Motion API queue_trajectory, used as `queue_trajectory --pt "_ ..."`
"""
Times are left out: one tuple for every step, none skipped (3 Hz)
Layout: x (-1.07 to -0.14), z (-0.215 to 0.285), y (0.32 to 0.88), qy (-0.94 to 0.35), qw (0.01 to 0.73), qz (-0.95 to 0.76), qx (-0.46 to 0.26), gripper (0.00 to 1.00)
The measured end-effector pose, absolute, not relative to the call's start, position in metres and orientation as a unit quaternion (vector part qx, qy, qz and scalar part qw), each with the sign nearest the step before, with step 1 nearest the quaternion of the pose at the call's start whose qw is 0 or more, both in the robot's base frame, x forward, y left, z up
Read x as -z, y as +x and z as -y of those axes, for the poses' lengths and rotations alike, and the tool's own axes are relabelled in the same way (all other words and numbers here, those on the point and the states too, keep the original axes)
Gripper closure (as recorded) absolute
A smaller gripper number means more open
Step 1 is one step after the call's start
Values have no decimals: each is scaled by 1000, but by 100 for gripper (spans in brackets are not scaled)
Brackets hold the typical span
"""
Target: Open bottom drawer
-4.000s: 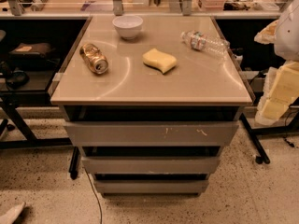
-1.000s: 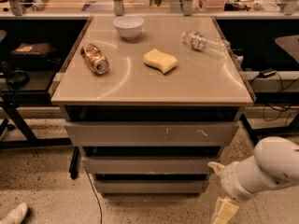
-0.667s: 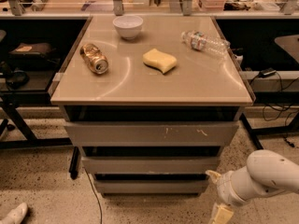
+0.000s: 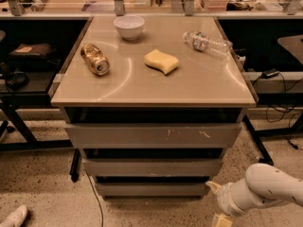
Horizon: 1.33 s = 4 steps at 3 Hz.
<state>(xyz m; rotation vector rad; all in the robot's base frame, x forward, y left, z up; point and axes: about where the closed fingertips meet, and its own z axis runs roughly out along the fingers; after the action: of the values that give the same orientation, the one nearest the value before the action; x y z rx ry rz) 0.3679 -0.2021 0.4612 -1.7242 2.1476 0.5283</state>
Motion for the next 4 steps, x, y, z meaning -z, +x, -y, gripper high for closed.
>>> queue_trajectory --pt "-447 205 364 -604 168 -751 -206 0" --pt "-415 215 384 -608 194 -740 -210 0" --pt "-384 219 416 -612 250 -721 -206 0" --pt "-362 222 433 -616 306 -702 -184 0"
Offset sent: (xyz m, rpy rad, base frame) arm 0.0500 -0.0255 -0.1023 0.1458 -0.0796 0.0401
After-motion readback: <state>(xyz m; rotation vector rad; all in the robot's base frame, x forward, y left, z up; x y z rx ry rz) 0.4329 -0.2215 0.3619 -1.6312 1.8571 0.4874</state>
